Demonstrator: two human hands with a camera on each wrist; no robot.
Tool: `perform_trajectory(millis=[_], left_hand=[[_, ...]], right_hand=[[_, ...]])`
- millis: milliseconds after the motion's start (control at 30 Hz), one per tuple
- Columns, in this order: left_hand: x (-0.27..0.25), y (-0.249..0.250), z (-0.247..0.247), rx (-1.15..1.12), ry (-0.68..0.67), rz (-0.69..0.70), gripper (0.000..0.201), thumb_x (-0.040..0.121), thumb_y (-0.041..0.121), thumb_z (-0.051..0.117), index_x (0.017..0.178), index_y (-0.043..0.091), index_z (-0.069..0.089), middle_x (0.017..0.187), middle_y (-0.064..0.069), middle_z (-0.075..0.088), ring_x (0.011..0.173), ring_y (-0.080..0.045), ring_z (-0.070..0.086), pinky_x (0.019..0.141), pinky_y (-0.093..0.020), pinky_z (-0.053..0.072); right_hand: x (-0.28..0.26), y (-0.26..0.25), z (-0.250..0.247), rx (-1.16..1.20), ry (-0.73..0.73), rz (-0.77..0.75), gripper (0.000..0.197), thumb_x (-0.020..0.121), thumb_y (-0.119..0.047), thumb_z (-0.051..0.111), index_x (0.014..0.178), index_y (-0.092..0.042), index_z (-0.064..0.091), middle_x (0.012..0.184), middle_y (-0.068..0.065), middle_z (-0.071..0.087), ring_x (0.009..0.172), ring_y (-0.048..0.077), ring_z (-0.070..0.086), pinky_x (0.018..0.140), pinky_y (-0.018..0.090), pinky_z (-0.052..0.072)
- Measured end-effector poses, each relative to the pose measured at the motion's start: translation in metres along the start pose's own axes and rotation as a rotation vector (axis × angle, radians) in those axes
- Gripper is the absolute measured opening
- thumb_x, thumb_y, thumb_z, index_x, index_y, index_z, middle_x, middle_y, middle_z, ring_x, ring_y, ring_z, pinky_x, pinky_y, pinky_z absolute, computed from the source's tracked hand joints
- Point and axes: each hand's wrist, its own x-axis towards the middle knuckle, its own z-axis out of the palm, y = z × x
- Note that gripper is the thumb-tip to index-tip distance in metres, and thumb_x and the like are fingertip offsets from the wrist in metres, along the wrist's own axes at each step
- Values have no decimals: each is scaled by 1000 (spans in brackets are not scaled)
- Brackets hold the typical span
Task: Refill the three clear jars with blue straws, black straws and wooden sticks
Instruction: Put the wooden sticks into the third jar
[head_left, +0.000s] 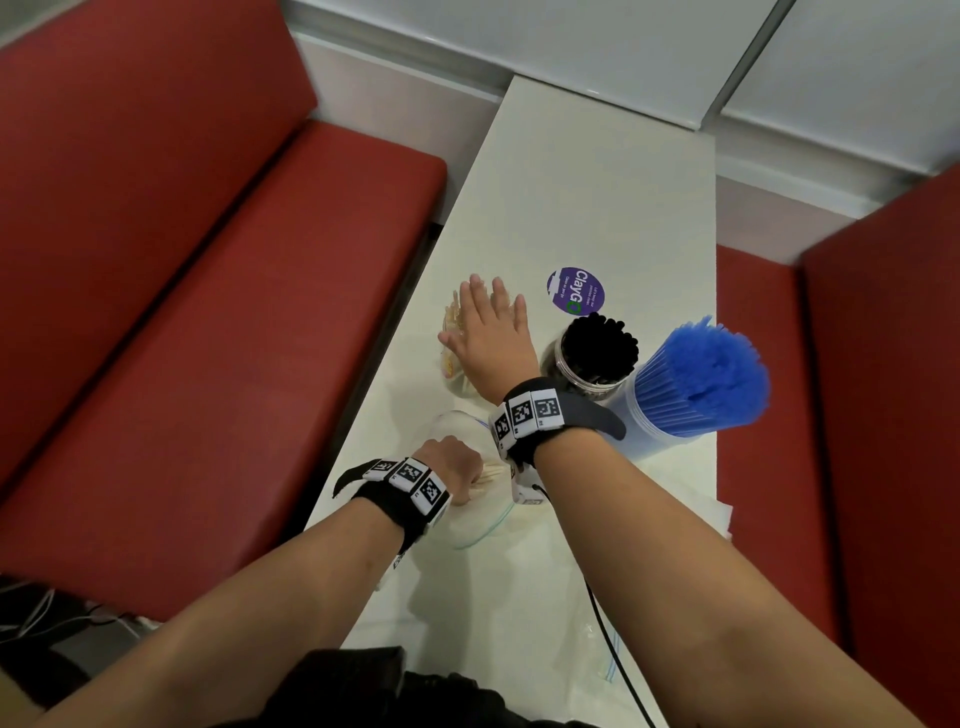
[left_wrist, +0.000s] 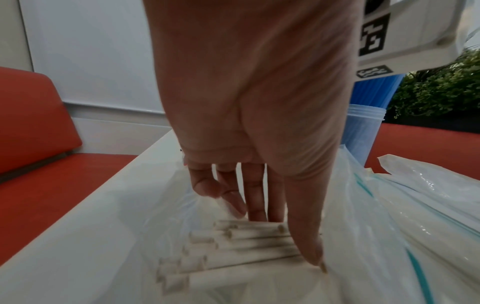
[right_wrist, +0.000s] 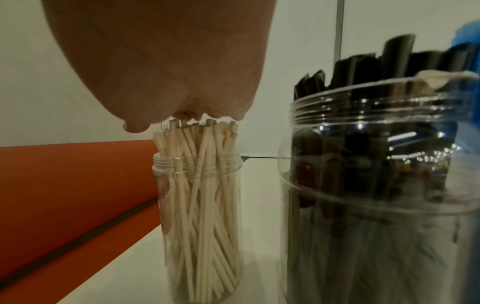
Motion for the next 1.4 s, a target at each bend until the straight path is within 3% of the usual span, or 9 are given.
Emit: perform_trajectory(millis=[200, 300, 367, 500, 833, 1000, 1133, 1233, 1400], left_hand=[[-2, -5, 2, -48, -11, -3, 38, 85, 26, 72, 121, 13, 66, 122, -11, 61, 102, -29, 66, 87, -35, 57], [-3, -4, 5, -6, -7, 9, 32, 86, 18, 70, 117, 11, 67, 118, -12, 65, 102, -29, 66, 84, -33, 56], [-4, -2, 8, 16, -3, 3, 27, 88, 12, 66, 115, 8, 66, 119, -14, 64, 104, -31, 66, 84, -34, 54], [-6, 4, 5, 34, 70, -12, 29, 95, 20, 60, 120, 6, 64, 126, -14, 63, 115, -31, 62, 92, -37, 50], [-27, -12, -30, -129, 122, 44, 36, 90, 19, 67, 125, 9, 62, 120, -9, 66, 98, -25, 67, 85, -37, 53], [-38, -16, -44, -160, 78, 27, 27, 92, 28, 69, 106, 5, 72, 87, -6, 74, 74, -19, 62, 69, -29, 46], [-45, -25, -47, -352, 105, 72, 30, 85, 41, 75, 97, 13, 77, 80, 0, 75, 66, -12, 59, 59, -24, 43], [-47, -35, -46, -664, 204, 121, 35, 89, 51, 68, 94, 17, 75, 72, 2, 74, 52, -7, 59, 48, -19, 44], [-48, -46, -48, -1376, 382, 71, 74, 84, 80, 47, 105, 14, 69, 87, -9, 77, 68, -18, 70, 61, -29, 57]], right_hand=[[-6, 3, -8, 174, 61, 12, 65, 109, -39, 33, 162, -12, 6, 170, 7, 5, 157, 31, -6, 126, 51, 0], [-20, 3, -17, 415, 398, -34, 49, 106, -18, 39, 155, -14, 37, 155, 11, 43, 151, 32, 25, 124, 47, 17], [-33, 2, -17, 580, 547, -36, 41, 101, -13, 44, 140, -15, 56, 127, 8, 66, 123, 21, 55, 108, 32, 39], [-62, -1, 3, 1012, 205, 91, 33, 97, -11, 42, 109, -22, 70, 81, 1, 69, 68, 10, 64, 71, 23, 54], [-126, 5, 67, 1006, -262, 216, 54, 86, 14, 42, 133, -9, 56, 130, 12, 64, 123, 25, 59, 102, 33, 49], [-127, 2, 62, 598, -462, 109, 71, 87, -1, 60, 150, -20, 35, 128, 11, 62, 110, 27, 59, 81, 30, 45], [-129, 0, 66, 587, -388, 146, 45, 95, -7, 60, 139, -11, 53, 121, 12, 67, 113, 28, 61, 93, 36, 50], [-133, 0, 65, 789, -282, 179, 22, 98, -3, 55, 118, -2, 63, 105, 8, 66, 98, 22, 60, 82, 22, 46], [-131, 5, 57, 838, -101, 191, 10, 103, -18, 53, 101, -9, 54, 87, 3, 60, 79, 19, 53, 75, 30, 40]])
